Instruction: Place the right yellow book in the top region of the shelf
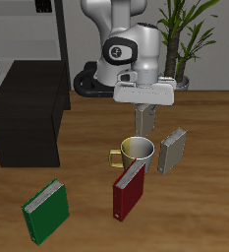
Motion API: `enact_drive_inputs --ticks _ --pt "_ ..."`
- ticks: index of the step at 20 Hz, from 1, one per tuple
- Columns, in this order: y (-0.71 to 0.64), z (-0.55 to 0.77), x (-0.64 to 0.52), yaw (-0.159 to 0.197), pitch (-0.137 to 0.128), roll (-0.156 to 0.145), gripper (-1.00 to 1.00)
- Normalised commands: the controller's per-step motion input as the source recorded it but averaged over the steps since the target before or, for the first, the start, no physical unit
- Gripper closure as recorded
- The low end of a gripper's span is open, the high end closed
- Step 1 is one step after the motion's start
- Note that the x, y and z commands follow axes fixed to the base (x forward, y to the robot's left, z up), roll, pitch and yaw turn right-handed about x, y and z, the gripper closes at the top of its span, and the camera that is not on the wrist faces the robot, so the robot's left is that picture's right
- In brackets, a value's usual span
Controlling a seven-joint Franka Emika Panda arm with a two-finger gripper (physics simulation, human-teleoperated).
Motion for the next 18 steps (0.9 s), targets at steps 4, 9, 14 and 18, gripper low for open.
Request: enact_drive_inputs --ticks 4,9,14,18 --pt "-0.35 0.43 -0.14 0.090 -0.066 -0.094 1.00" --pt "-0.33 0.36 -0.10 0.088 -0.049 -0.136 1.00" --pt "-0.31 0.27 -0.17 0.081 -0.035 -0.160 1.00" --pt "-0.13 0.10 -0.11 0.075 -0.014 -0.157 1.00"
